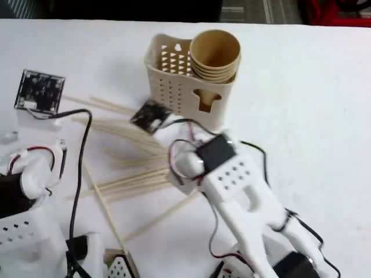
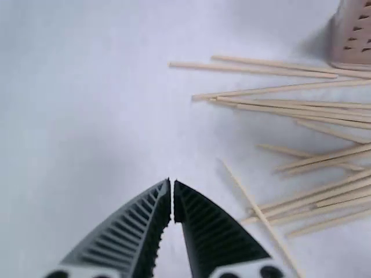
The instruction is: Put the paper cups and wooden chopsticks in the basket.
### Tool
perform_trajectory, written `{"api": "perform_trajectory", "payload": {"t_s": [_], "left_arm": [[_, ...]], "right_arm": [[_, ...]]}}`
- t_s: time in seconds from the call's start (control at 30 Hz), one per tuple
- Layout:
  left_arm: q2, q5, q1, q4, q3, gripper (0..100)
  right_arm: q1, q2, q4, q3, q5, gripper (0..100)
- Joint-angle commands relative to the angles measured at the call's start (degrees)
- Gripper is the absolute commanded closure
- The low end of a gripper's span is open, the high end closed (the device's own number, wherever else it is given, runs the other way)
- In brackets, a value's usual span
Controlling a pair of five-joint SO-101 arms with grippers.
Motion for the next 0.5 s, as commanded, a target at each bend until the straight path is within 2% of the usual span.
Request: {"api": "perform_trajectory", "payload": {"t_s": [0.0,0.2,0.47], "left_arm": [[-2.68,-0.44,-4.44,-5.45,7.65,97],[-6.29,-0.18,-8.4,-13.19,21.27,97],[-14.55,-0.09,-9.1,-17.93,33.58,97]], "right_arm": [[-2.51,2.86,-5.05,-0.62,2.9,85.4],[-5.23,10.51,-12.88,-0.7,6.86,85.4],[-6.11,19.56,-18.68,-3.87,9.76,85.1]]}}
